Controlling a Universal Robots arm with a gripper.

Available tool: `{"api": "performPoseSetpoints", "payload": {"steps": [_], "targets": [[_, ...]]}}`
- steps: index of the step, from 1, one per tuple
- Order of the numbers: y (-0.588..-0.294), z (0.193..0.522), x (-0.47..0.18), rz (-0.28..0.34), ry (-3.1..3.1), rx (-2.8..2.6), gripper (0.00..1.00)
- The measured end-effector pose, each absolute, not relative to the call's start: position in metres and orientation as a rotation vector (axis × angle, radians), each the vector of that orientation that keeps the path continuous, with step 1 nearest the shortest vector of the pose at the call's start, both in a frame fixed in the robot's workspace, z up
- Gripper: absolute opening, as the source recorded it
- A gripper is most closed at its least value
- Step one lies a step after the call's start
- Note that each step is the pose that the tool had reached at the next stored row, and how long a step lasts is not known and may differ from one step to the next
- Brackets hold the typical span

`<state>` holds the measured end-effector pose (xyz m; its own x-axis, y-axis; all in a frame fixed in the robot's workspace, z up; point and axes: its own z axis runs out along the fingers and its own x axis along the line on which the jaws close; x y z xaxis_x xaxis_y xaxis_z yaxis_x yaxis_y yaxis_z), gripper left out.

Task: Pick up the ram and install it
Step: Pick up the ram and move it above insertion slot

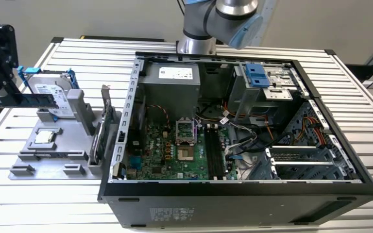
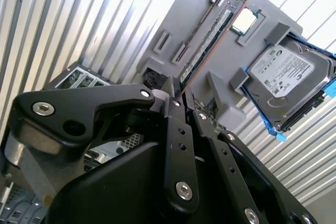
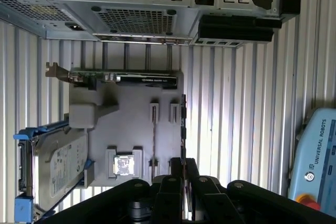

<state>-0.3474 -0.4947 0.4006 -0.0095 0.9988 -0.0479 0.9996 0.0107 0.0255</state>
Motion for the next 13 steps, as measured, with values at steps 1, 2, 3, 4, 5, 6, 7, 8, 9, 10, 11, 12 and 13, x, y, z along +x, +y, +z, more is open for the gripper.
{"api": "performPoseSetpoints", "payload": {"steps": [1, 2, 3, 4, 5, 6, 7, 8, 9, 10, 11, 12, 13], "targets": [[-0.495, 0.401, -0.346, -0.024, 2.196, 2.174, 0.0], [-0.495, 0.401, -0.344, -0.024, 2.196, 2.174, 0.0], [-0.495, 0.401, -0.343, -0.025, 2.196, 2.174, 0.0], [-0.495, 0.401, -0.341, -0.025, 2.196, 2.174, 0.0], [-0.495, 0.401, -0.339, -0.025, 2.196, 2.174, 0.0], [-0.495, 0.401, -0.337, -0.025, 2.196, 2.174, 0.0], [-0.495, 0.401, -0.335, -0.025, 2.196, 2.174, 0.0], [-0.495, 0.401, -0.334, -0.025, 2.196, 2.174, 0.0], [-0.495, 0.401, -0.332, -0.025, 2.196, 2.174, 0.0], [-0.495, 0.401, -0.33, -0.026, 2.196, 2.174, 0.0], [-0.495, 0.401, -0.329, -0.026, 2.196, 2.174, 0.0], [-0.495, 0.401, -0.327, -0.026, 2.196, 2.174, 0.0], [-0.495, 0.401, -0.325, -0.026, 2.196, 2.174, 0.0]]}}
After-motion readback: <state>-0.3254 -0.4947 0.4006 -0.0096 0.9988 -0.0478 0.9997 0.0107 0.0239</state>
